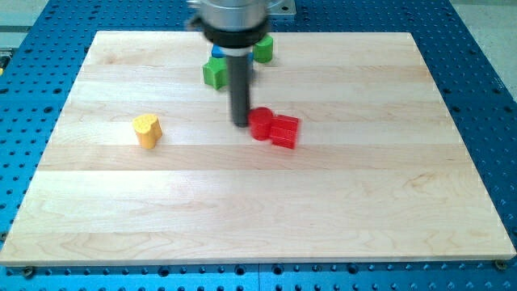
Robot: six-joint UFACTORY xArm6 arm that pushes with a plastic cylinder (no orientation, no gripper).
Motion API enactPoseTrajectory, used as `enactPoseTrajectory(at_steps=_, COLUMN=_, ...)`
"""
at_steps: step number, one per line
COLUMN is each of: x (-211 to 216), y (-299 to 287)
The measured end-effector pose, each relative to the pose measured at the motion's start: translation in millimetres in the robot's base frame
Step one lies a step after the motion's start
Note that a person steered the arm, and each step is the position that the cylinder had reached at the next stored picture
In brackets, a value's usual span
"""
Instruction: Separate the green blocks from the group of blocks
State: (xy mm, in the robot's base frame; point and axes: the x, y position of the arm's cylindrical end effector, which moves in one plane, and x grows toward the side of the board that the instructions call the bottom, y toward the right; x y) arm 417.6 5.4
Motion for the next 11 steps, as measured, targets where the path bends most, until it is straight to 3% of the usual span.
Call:
enactPoseTrajectory(at_steps=1, x=17, y=46)
enactPoseTrajectory(at_steps=2, x=-81, y=104)
enactPoseTrajectory(at_steps=3, x=-186, y=118)
enactPoseTrajectory(at_steps=4, x=-216, y=83)
enactPoseTrajectory(at_steps=5, x=-184, y=36)
enactPoseTrajectory(at_steps=6, x=-143, y=28)
enactPoseTrajectory(at_steps=7, x=-158, y=55)
enactPoseTrajectory(at_steps=8, x=-173, y=32)
enactPoseTrajectory(at_steps=10, x=-126, y=-74)
enactPoseTrajectory(at_steps=11, x=-98, y=-94)
